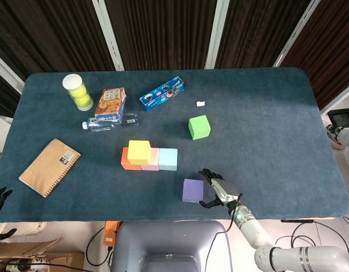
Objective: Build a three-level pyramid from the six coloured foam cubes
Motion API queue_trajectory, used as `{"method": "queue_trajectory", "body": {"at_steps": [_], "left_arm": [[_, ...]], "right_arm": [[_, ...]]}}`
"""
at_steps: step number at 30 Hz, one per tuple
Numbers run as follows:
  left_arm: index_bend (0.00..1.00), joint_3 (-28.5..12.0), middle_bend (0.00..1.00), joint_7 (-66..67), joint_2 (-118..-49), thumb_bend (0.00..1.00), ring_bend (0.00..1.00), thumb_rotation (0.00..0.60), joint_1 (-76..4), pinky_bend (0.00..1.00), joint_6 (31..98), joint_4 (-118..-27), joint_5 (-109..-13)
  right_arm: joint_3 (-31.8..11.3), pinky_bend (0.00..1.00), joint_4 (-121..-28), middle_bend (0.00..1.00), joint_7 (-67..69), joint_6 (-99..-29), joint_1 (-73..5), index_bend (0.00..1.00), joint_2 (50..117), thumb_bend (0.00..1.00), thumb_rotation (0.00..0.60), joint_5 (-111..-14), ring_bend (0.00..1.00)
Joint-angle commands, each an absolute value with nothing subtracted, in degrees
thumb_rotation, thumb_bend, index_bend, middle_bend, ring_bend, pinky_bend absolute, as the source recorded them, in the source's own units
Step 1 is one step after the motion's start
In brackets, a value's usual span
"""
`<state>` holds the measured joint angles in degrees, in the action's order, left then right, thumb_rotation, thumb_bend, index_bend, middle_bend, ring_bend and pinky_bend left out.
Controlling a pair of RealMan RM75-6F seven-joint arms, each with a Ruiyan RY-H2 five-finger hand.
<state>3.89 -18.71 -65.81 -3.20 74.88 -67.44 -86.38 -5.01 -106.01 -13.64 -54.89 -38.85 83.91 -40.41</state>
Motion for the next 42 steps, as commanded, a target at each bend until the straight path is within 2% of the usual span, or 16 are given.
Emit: {"method": "queue_trajectory", "body": {"at_steps": [1, 5, 7, 10, 18, 25, 32, 35, 38, 42], "left_arm": [[0.1, 3.9, 0.02, -18.7, -65.9, 0.15, 0.0, 0.6, -3.2, 0.1, 75.0, -67.4, -86.5], [0.1, 4.0, 0.02, -18.7, -65.9, 0.15, 0.0, 0.6, -3.1, 0.1, 75.0, -67.3, -86.5], [0.1, 4.0, 0.02, -18.7, -65.9, 0.15, 0.0, 0.6, -3.0, 0.1, 75.1, -67.3, -86.4], [0.1, 4.0, 0.02, -18.7, -65.8, 0.15, 0.0, 0.6, -3.0, 0.1, 75.2, -67.5, -86.4], [0.1, 3.9, 0.02, -18.5, -65.8, 0.15, 0.0, 0.6, -3.0, 0.1, 75.3, -67.6, -86.3], [0.1, 3.7, 0.02, -17.9, -65.5, 0.15, 0.0, 0.6, -3.2, 0.1, 74.8, -68.2, -85.9], [0.1, 3.6, 0.02, -16.5, -65.3, 0.15, 0.0, 0.6, -3.8, 0.1, 73.9, -69.2, -85.7], [0.09, 3.1, 0.02, -14.4, -64.9, 0.15, 0.0, 0.6, -4.8, 0.1, 72.4, -70.8, -85.1], [0.09, 2.7, 0.02, -12.7, -64.6, 0.15, 0.0, 0.6, -5.4, 0.1, 71.0, -72.3, -83.9], [0.09, 2.3, 0.02, -11.3, -64.5, 0.15, 0.0, 0.6, -5.8, 0.1, 69.4, -73.2, -82.1]], "right_arm": [[-5.0, 0.0, -105.2, 0.0, -13.9, -55.2, -38.8, 0.22, 84.7, 0.2, 0.6, -40.1, 0.0], [-5.4, 0.0, -104.2, 0.01, -13.2, -55.9, -38.4, 0.38, 85.7, 0.2, 0.6, -40.2, 0.0], [-5.5, 0.0, -103.9, 0.05, -12.8, -56.4, -37.9, 0.47, 86.0, 0.2, 0.6, -40.9, 0.0], [-5.6, 0.0, -104.0, 0.08, -12.1, -56.8, -37.3, 0.53, 85.7, 0.21, 0.6, -42.1, 0.01], [-4.7, 0.0, -107.2, 0.09, -9.5, -58.2, -34.5, 0.55, 81.5, 0.28, 0.6, -50.1, 0.02], [-3.3, 0.0, -110.8, 0.1, -5.4, -60.3, -31.1, 0.56, 74.1, 0.38, 0.6, -61.4, 0.03], [-5.1, 0.0, -112.1, 0.1, -1.8, -59.1, -31.1, 0.57, 69.7, 0.43, 0.6, -63.0, 0.03], [-10.9, 0.0, -109.4, 0.1, 1.4, -53.6, -35.3, 0.58, 67.3, 0.49, 0.6, -58.3, 0.03], [-14.1, 0.0, -105.6, 0.1, 2.3, -46.0, -40.4, 0.58, 66.2, 0.55, 0.6, -53.6, 0.03], [-16.8, 0.0, -99.8, 0.1, 3.2, -36.5, -46.7, 0.56, 64.9, 0.57, 0.6, -48.2, 0.0]]}}
